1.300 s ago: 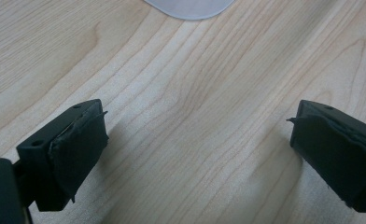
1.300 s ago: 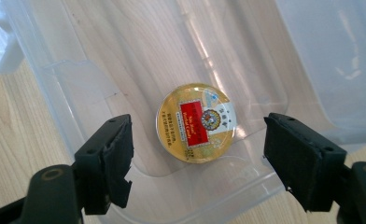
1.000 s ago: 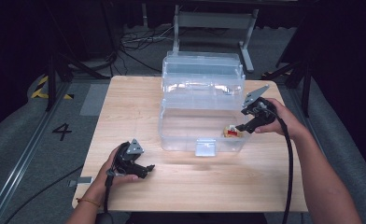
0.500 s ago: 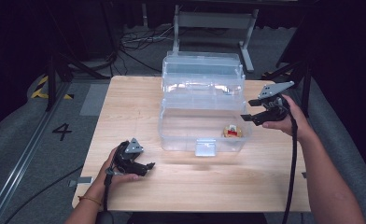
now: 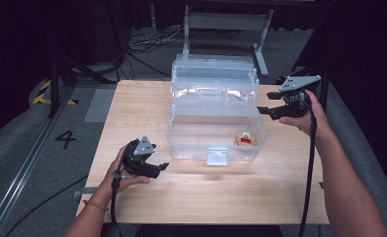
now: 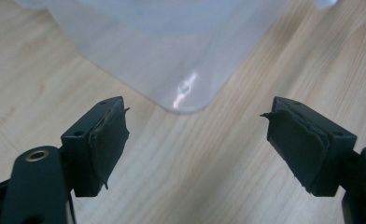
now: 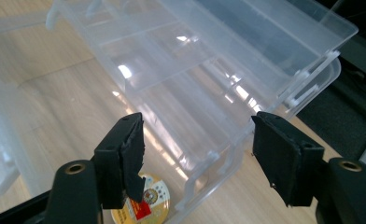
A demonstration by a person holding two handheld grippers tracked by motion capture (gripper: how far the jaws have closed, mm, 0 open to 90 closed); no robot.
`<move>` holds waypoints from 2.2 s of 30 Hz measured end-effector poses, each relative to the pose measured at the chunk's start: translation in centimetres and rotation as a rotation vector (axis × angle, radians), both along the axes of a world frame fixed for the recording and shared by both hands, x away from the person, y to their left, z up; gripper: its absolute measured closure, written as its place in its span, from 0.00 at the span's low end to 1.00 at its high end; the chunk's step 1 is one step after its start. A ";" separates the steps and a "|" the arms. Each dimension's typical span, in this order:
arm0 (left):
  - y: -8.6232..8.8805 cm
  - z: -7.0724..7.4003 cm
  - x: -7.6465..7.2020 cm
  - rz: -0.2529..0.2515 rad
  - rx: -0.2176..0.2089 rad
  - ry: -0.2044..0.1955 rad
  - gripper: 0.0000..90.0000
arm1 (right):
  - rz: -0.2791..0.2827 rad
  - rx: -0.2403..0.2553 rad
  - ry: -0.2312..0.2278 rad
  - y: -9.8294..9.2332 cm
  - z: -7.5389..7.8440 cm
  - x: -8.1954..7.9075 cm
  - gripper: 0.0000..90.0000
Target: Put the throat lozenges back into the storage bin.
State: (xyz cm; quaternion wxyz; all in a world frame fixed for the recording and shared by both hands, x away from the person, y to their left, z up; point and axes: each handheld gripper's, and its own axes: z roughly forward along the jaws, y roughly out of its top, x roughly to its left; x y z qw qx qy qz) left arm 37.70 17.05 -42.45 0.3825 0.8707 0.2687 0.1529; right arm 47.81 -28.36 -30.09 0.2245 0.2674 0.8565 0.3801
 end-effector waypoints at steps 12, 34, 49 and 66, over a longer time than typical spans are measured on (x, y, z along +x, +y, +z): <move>-3.7 3.2 1.8 -0.085 0.025 -0.057 0.26 | 0.005 -0.017 -0.033 2.9 1.9 3.3 0.41; -8.9 1.8 5.4 -0.264 0.328 0.085 0.66 | 0.043 -0.213 0.064 7.8 -0.6 9.6 0.65; -9.9 1.9 5.4 -0.283 0.372 0.128 0.83 | 0.125 -0.409 0.064 10.4 0.5 9.4 0.85; -9.8 1.9 5.3 -0.242 0.334 0.154 0.82 | 0.203 -0.423 0.054 11.3 0.9 8.7 0.94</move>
